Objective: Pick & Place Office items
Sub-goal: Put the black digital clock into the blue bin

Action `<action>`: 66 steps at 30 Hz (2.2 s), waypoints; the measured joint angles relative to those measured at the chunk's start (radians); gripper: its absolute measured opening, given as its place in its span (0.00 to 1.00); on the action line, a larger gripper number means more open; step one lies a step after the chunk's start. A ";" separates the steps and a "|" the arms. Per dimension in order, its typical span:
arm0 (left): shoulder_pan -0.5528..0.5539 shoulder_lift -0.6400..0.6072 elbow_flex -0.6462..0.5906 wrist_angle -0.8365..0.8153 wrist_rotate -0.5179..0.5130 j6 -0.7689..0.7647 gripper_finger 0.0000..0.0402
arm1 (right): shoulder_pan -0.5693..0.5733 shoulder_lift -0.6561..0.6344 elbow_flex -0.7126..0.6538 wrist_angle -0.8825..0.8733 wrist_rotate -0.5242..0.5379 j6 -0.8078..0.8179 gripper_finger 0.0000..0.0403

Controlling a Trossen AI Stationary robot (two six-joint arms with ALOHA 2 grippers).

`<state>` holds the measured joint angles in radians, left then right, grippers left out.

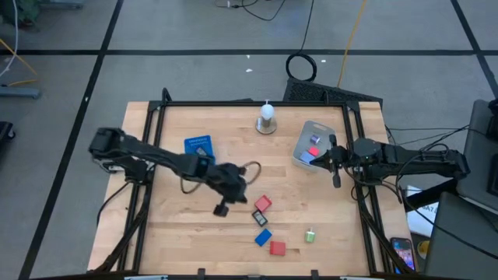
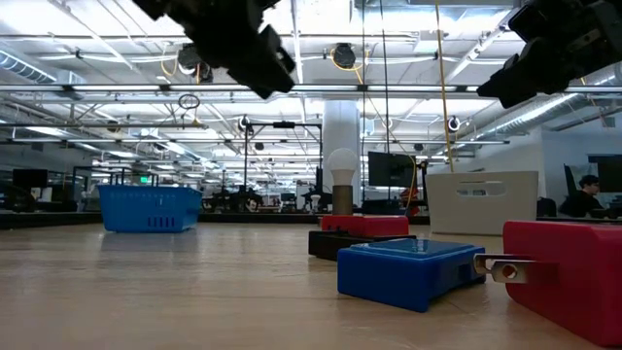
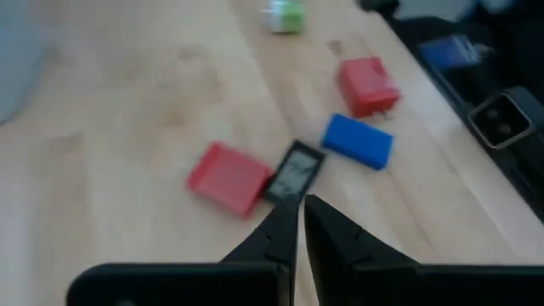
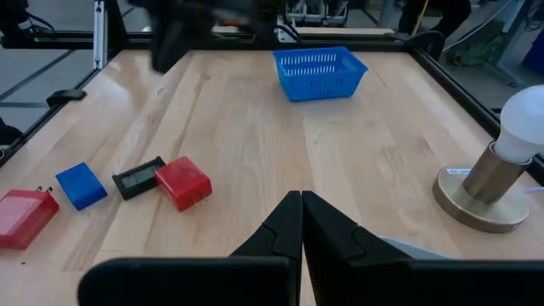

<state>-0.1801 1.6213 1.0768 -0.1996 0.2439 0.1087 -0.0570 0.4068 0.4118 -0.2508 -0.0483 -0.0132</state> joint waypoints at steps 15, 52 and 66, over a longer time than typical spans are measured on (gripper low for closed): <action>-0.118 0.432 0.485 -0.283 -0.064 0.080 0.66 | 0.000 0.000 0.000 -0.018 -0.011 0.039 0.00; 0.002 0.594 0.518 -0.366 0.078 0.264 0.71 | 0.000 0.000 -0.001 -0.017 -0.084 0.027 0.00; 0.009 0.596 0.516 -0.386 0.065 0.211 0.37 | 0.000 0.000 -0.001 -0.014 -0.084 0.020 0.00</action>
<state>-0.1710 2.2173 1.5931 -0.5853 0.3093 0.3197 -0.0574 0.4068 0.4110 -0.2652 -0.1318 0.0073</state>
